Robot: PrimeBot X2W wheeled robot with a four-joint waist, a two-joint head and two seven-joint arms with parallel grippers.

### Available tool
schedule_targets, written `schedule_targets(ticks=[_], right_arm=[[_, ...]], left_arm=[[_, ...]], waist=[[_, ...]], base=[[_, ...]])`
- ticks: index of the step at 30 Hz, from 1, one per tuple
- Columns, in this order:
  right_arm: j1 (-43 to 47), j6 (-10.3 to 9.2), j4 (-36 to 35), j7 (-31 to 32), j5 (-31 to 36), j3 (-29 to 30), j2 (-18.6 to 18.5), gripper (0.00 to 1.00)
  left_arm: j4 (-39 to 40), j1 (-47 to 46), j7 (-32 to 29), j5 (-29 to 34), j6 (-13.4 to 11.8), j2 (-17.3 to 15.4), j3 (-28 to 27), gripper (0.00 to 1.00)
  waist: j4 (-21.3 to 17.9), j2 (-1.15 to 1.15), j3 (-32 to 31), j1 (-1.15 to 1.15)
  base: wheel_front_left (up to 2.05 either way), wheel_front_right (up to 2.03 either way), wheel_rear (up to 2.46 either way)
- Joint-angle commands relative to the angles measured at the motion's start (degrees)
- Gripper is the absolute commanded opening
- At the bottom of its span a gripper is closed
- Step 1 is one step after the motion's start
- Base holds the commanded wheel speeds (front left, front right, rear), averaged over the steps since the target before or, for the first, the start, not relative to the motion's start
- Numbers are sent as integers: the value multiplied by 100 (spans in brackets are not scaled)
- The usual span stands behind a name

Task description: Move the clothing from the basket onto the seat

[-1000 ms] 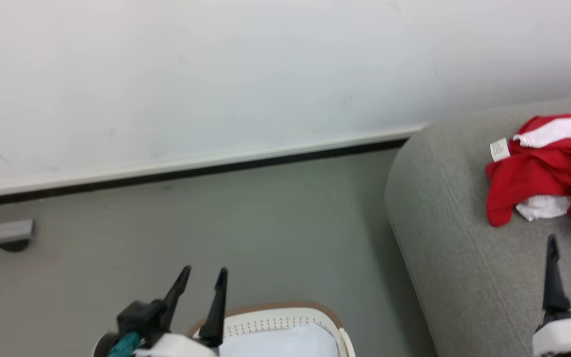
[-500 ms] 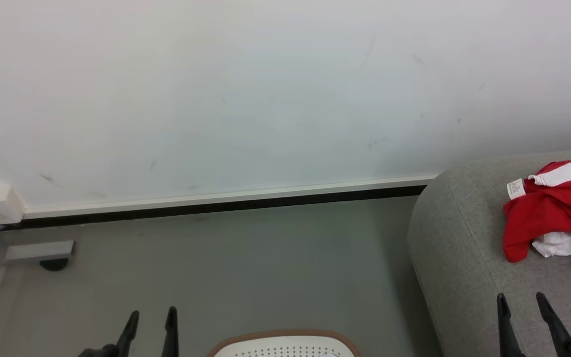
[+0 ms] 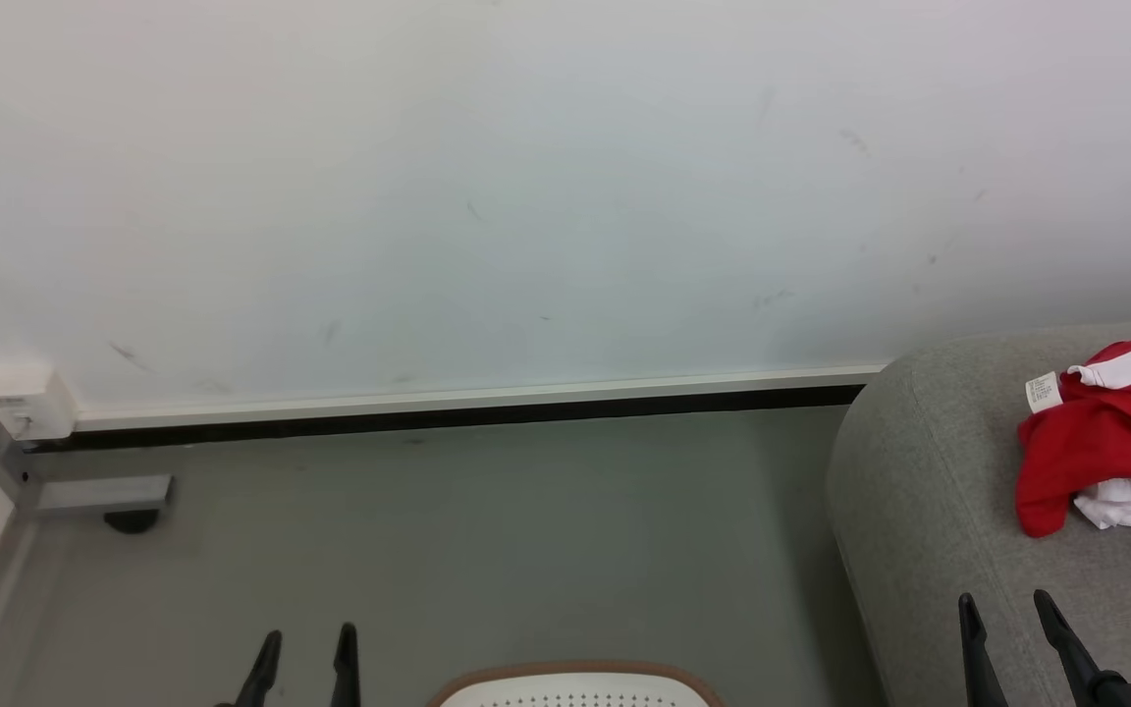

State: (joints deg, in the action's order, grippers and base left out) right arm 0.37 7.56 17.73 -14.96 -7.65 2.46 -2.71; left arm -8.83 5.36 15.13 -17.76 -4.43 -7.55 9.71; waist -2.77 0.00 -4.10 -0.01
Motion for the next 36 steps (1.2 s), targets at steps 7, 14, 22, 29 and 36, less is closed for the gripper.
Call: schedule_targets(ticks=[7,14,22,29,36], right_arm=[[-40,-15,63,-15,-84,-90,-16,100],[-71,-15,86,-15,-93,-165,-15,100],[-136,0,161,174,-477,-80,0,0],[-184,-1,93,365,-1290,-48,-3,0],[-223,-2,18,519,-2020,-29,-7,0]], left_arm=[[-114,56,2,214,176,115,-204,100],[-145,44,2,398,243,228,-333,100],[-196,-118,-154,-21,312,308,-514,0],[-218,-229,-353,-766,394,324,-619,0],[-188,-313,-522,-1443,436,338,-707,0]], waist=[[18,0,-7,1],[12,0,2,1],[31,0,6,1],[45,0,28,1],[60,0,51,1]], base=[[0,0,0],[0,0,0],[0,0,0],[0,0,0],[0,0,0]])
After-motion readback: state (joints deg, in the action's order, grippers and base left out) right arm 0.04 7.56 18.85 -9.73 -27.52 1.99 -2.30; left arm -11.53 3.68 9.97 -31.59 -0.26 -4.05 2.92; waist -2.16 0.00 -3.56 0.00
